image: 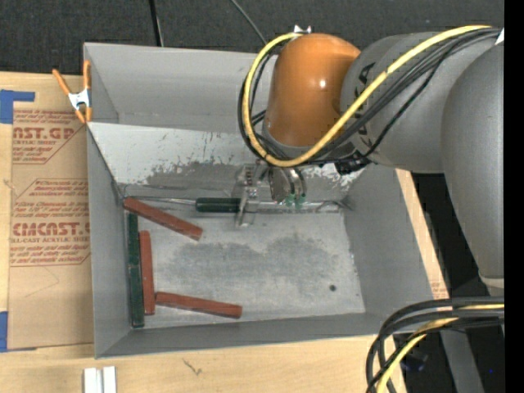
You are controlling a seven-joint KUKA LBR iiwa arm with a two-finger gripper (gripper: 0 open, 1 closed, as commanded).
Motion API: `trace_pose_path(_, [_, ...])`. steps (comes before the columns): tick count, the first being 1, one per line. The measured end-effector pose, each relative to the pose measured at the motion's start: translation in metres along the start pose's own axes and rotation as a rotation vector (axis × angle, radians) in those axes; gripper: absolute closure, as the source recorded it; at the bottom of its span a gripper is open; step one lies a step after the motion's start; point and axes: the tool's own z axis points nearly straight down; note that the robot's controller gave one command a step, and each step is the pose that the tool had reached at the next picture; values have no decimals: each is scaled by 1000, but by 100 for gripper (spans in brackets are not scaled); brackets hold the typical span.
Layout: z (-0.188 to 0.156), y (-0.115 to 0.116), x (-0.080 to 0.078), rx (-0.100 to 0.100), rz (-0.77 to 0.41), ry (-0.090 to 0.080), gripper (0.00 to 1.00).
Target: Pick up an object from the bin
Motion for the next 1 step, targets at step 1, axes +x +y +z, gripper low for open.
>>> trace_pose_path(1, [-116, -27, -4, 0, -296, -5, 100])
